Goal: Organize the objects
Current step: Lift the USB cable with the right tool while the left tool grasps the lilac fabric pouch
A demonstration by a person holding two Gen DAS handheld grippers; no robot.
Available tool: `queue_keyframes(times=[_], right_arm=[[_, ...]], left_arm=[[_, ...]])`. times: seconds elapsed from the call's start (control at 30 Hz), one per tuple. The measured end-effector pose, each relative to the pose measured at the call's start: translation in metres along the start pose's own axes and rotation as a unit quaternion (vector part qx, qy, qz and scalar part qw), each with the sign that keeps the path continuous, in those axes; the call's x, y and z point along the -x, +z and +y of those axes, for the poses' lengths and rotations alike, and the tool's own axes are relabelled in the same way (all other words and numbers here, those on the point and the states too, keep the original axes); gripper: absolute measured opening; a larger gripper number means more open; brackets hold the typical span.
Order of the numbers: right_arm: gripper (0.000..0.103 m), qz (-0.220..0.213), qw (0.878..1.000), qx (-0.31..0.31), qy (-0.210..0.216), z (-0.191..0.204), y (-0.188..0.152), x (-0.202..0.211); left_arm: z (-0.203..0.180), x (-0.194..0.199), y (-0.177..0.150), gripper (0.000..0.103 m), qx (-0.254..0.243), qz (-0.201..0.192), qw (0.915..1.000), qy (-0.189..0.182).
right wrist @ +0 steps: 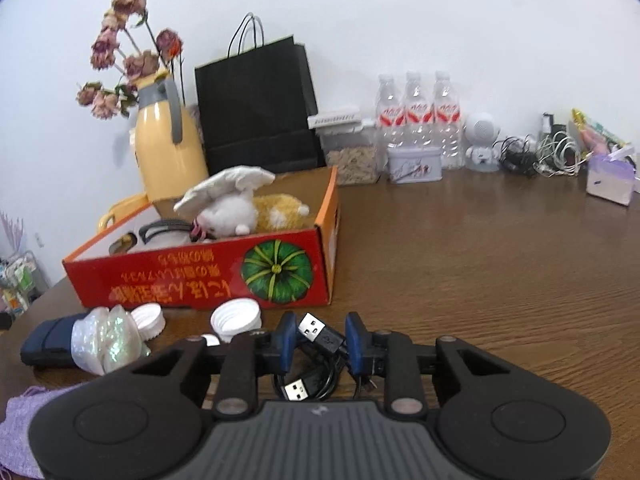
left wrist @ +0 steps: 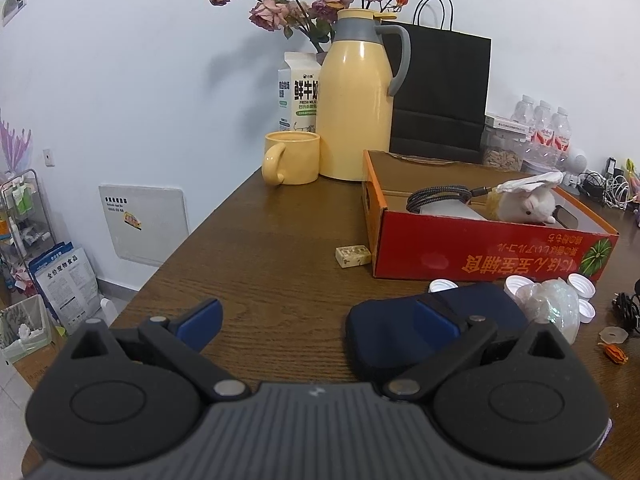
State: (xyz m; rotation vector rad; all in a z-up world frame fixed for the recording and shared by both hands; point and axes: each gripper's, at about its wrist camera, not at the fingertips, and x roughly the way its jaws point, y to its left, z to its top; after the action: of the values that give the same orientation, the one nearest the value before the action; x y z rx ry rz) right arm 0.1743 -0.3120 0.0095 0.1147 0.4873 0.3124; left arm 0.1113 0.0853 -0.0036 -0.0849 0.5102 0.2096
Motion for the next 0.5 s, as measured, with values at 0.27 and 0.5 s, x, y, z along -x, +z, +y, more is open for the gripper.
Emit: queue_keyframes(times=[0.27, 0.5], right_arm=[[0.025, -0.023, 1.0, 0.007, 0.007, 0.006, -0.004, 0.014], [0.025, -0.029, 0.999, 0.015, 0.015, 0.016, -0.008, 0.021]], left_arm=[[-0.015, 0.004, -0.006, 0.103, -0.011, 0.006, 0.9997, -0.021], [-0.044, 0.018, -0.014, 0.103, -0.054, 0.015, 0.9947, -0.086]])
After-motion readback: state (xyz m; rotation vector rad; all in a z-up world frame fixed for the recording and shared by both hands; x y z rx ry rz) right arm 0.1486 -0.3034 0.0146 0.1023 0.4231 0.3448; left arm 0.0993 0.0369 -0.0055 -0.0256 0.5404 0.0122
